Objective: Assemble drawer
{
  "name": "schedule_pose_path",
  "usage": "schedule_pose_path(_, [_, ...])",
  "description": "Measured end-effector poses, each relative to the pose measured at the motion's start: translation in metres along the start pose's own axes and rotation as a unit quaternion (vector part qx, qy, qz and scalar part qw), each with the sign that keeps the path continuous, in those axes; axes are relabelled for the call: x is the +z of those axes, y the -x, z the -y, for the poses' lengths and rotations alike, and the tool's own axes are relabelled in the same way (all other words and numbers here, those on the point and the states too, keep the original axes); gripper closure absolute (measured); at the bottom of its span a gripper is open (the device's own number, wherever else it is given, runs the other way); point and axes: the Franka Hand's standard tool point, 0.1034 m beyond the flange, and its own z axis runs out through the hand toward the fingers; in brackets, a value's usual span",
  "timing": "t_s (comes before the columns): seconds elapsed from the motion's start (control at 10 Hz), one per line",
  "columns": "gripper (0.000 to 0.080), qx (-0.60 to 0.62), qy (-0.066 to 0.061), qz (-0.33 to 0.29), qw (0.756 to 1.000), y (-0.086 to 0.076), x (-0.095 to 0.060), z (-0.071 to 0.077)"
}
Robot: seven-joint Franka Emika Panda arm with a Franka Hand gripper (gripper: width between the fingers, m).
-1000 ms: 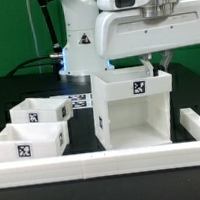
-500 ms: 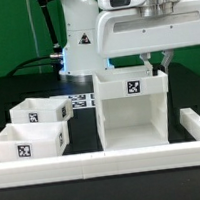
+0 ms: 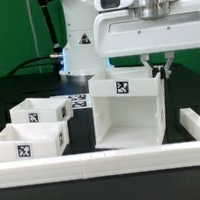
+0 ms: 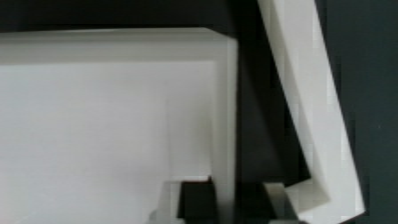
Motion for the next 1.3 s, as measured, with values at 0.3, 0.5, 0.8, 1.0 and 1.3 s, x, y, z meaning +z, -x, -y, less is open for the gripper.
schedule_pose_path(0.3, [0.0762, 0.072, -0.004, 0.002, 0.997, 0.0020, 0.0001, 0.0037])
schedule_pose_path(0.5, [0.0762, 0.177, -0.012, 0.011, 0.984, 0.0043, 0.0013, 0.0060])
schedule_pose_path(0.8, [0.0762, 0.295, -0.029, 0.022, 0.955, -0.0042, 0.0000, 0.0010])
schedule_pose_path(1.0, [0.0762, 0.346, -0.029, 0.027, 0.937, -0.0008, 0.0006, 0.0062])
schedule_pose_path(1.3, [0.0762, 0.444, -0.034, 0.040, 0.895, 0.0010, 0.0021, 0.0072])
